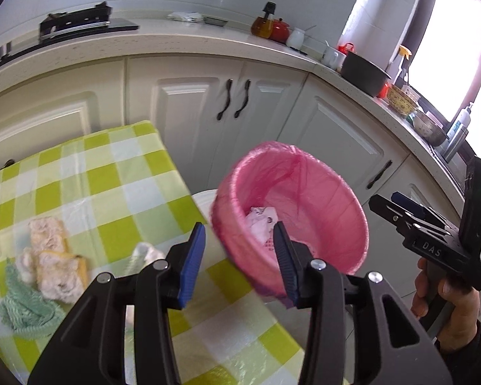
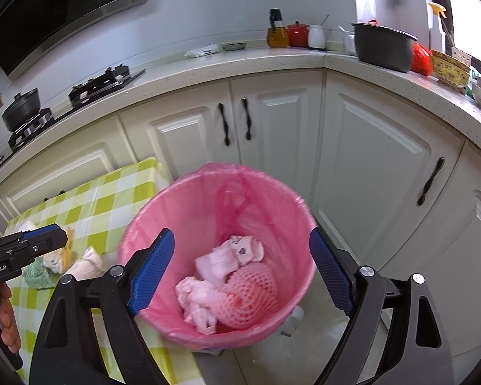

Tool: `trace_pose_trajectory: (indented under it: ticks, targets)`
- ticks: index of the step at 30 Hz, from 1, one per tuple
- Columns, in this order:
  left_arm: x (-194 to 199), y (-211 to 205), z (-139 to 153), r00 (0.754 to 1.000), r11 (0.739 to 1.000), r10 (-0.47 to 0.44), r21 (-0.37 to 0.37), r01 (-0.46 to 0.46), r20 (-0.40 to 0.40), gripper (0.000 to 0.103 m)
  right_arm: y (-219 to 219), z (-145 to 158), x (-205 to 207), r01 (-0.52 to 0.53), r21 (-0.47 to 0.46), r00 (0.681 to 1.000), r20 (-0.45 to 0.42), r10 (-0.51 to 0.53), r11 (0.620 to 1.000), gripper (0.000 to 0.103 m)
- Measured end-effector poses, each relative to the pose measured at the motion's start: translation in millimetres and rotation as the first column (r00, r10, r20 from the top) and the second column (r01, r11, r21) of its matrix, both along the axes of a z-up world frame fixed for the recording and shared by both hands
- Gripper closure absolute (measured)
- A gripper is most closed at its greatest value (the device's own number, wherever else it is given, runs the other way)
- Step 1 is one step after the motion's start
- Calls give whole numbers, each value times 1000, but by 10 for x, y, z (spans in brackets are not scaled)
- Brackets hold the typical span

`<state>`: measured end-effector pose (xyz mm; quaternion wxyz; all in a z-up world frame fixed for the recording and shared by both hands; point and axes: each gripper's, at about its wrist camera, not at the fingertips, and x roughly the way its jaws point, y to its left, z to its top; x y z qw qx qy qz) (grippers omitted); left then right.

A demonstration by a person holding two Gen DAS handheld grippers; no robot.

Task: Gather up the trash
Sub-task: 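Move both tools back from the bin toward the table, then grasp the white foam block with the left tool while the right tool grasps the yellow sponge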

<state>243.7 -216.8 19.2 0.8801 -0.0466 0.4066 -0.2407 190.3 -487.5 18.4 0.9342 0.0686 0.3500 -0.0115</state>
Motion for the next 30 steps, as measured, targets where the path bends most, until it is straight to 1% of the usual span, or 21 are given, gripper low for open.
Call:
trace_pose_trajectory:
  ticks: [7,12,15,20,25,27,28,30]
  targets:
    - [-162,659,-8,996,996,89,-20,-89,0,55,370,42,-86,-40,3,999,1,40,999,20]
    - [-254,1233,-38,985,984,172,-35,-173,-11,53,658,56,-135,-72,7,997,-1,72,997,18]
    - [-312,1578,-68,975,974,223,-41,-223,-16,51,850,31,-148,-96,7,995,-11,96,995,18]
    - [-420,2113,-158,952,951,303,-51,-305,-33,50,1214,-40,-135,-154,3,987,-40,154,988,18]
    - [-482,2553,-229,928,926,370,-57,-372,-49,50,1520,-90,-98,-202,-7,978,-58,201,979,18]
    - [-494,2686,-243,919,918,391,-54,-393,-52,48,1630,-104,-87,-217,-8,974,-63,216,976,18]
    - [-499,2772,-252,913,912,403,-52,-406,-52,45,1697,-113,-74,-226,-8,972,-66,225,974,18]
    - [-502,2918,-263,905,904,423,-52,-425,-55,45,1817,-130,-45,-239,-5,969,-72,238,971,18]
